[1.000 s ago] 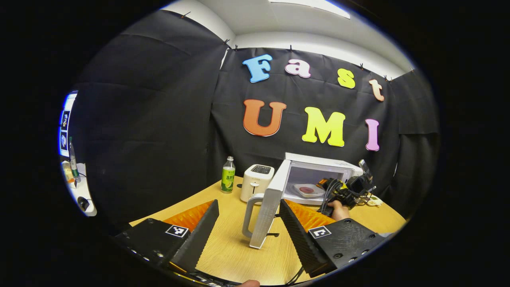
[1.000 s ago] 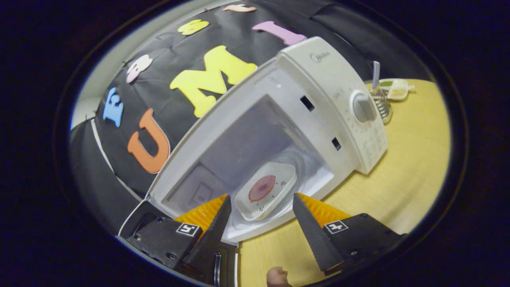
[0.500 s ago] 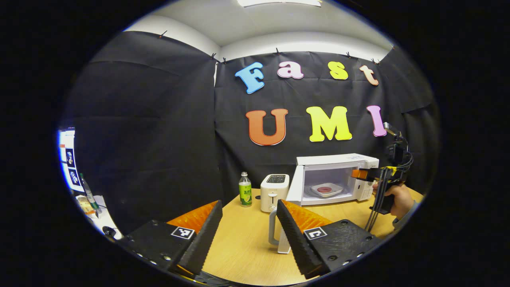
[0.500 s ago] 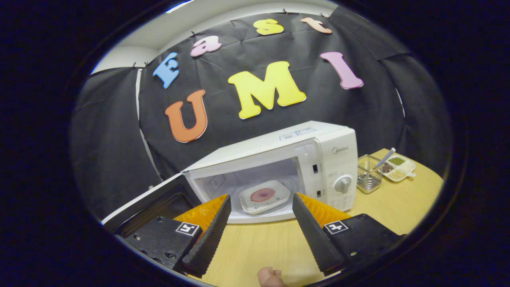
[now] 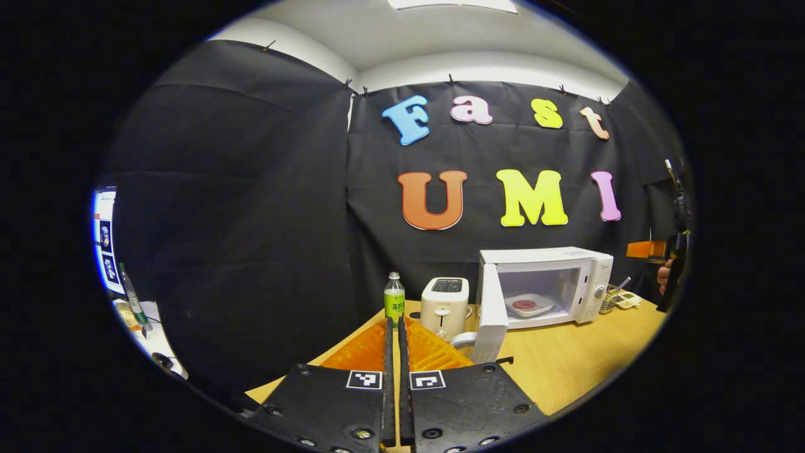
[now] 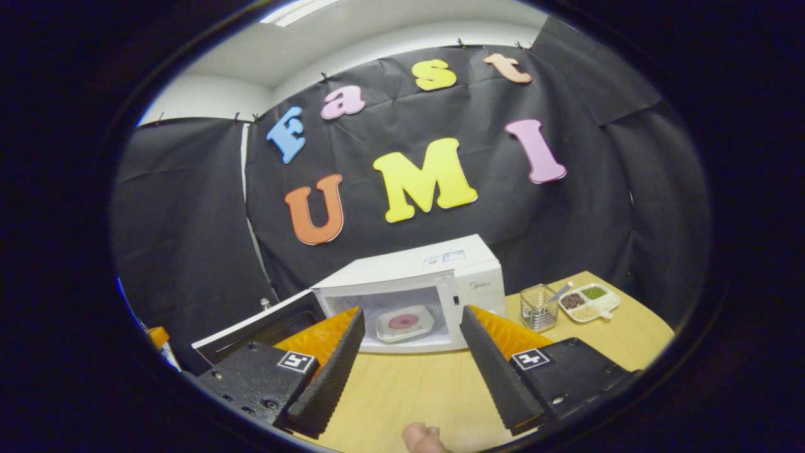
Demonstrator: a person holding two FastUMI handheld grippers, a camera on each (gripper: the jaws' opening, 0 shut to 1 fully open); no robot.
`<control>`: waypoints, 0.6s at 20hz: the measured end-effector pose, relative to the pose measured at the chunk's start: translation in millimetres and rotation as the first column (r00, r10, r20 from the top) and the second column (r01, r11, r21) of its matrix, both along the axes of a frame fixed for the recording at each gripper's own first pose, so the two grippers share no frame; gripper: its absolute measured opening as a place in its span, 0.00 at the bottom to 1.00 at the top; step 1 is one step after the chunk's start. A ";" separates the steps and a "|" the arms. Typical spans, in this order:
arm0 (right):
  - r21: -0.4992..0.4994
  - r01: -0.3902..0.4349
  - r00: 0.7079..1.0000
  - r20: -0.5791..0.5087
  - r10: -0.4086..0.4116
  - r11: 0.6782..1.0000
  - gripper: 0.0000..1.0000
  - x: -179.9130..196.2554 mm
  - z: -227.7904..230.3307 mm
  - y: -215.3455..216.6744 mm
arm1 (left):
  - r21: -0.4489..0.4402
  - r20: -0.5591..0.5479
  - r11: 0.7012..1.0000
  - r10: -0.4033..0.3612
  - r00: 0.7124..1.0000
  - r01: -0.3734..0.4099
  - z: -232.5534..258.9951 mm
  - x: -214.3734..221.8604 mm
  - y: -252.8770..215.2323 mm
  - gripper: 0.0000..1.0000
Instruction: Open the microwave oven with the left hand, put the food in, and close the microwave oven.
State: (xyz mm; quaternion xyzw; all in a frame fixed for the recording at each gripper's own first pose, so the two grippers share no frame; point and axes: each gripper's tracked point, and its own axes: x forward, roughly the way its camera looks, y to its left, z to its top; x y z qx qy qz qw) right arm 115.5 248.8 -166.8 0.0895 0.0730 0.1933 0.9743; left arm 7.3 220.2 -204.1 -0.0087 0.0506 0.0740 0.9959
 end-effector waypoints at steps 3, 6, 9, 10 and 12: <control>-0.020 -0.017 1.000 0.018 0.018 1.000 0.98 -25.8 14.1 -16.2 | -0.024 -0.028 0.999 -0.023 0.999 0.023 -35.7 22.7 6.0 0.02; -0.050 -0.013 0.999 0.052 0.015 0.999 0.99 -35.5 26.6 -33.2 | -0.070 -0.078 0.996 -0.065 0.995 0.060 -66.1 33.9 -4.2 0.00; -0.063 0.011 0.996 0.085 -0.005 0.998 0.99 -46.0 40.3 -51.2 | -0.097 -0.092 0.987 -0.135 0.987 0.126 -87.0 43.0 -21.0 0.00; -0.058 0.010 0.996 0.088 -0.005 0.998 0.99 -48.1 41.1 -53.2 | -0.100 -0.097 0.985 -0.150 0.984 0.141 -93.0 46.3 -26.0 0.00; -0.054 0.006 0.997 0.083 -0.002 0.998 0.99 -53.2 44.8 -59.1 | -0.099 -0.112 0.982 -0.170 0.979 0.159 -101.7 50.3 -35.6 0.00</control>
